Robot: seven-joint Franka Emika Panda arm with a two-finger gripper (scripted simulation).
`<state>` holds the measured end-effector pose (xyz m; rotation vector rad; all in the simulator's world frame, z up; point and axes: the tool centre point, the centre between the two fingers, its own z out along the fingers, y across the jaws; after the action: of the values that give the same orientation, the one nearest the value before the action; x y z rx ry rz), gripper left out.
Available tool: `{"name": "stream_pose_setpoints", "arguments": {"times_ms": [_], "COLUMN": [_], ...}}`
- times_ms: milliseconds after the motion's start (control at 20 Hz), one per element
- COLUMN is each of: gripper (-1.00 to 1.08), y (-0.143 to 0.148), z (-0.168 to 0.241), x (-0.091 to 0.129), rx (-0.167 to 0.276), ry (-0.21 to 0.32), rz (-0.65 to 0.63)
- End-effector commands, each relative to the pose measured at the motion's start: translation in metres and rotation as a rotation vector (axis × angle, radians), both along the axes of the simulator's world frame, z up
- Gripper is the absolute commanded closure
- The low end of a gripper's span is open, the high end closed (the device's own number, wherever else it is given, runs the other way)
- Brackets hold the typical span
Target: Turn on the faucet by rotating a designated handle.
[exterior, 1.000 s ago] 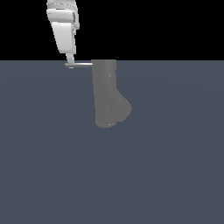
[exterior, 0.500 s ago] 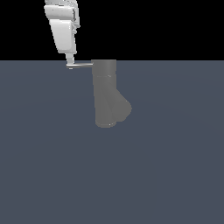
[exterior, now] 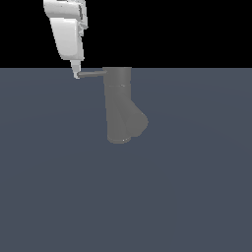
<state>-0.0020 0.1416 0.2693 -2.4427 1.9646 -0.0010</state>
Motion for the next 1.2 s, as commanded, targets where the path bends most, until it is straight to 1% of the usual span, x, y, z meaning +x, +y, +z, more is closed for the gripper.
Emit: {"name": "stream_pose_setpoints", "arguments": {"times_ms": [0, 1150], "gripper": [1.08, 1.08], "y": [0.0, -0.075], "z": [0.0, 0.0], "x": [0.0, -0.044], "rx": [0.0, -0.003], "ry": [0.0, 0.003], "rz": [0.0, -0.008]}}
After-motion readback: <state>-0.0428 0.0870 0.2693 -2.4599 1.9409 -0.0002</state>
